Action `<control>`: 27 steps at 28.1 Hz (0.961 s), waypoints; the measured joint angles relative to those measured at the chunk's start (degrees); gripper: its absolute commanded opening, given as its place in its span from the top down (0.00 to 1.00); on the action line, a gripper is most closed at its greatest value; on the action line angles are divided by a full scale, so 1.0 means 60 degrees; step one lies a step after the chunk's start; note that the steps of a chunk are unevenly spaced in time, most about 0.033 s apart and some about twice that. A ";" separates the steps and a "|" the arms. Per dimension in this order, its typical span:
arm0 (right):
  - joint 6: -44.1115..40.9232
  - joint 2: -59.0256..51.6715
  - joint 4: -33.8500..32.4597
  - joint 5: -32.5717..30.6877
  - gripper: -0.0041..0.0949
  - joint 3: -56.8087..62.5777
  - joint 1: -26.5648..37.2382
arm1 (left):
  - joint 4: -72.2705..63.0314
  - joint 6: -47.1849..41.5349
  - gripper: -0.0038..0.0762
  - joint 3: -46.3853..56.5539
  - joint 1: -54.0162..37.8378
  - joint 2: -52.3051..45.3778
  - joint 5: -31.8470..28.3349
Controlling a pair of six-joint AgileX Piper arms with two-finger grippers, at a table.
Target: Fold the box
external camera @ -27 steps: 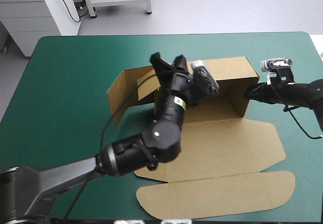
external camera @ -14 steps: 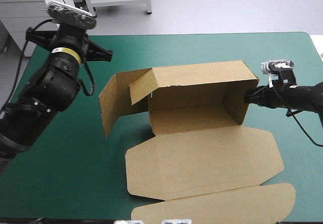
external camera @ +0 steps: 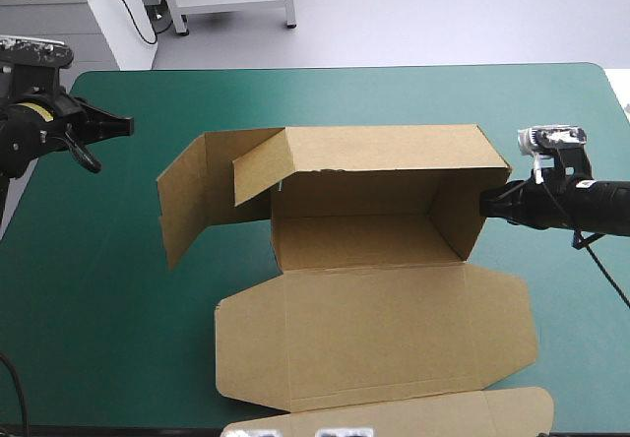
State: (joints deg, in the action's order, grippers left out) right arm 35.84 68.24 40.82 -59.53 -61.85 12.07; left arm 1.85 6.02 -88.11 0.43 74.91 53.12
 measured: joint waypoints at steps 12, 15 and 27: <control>-0.0416 0.0405 -0.0575 -0.0255 0.96 0.0000 0.0000 | -0.1632 0.1324 0.95 0.1679 -0.0819 0.0000 -0.0010; -0.0407 0.0829 -0.0631 0.0066 0.96 0.0000 -0.0183 | -0.1611 0.1326 0.95 0.1679 -0.0819 0.0000 -0.0029; -0.0349 0.2455 -0.0261 0.3168 0.96 -0.0298 -0.2155 | -0.1604 0.1353 0.95 0.1681 -0.0821 0.0000 0.0022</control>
State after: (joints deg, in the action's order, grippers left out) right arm 33.74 82.97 39.26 -40.52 -63.64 -0.85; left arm -7.77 14.15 -78.03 -4.50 74.91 53.25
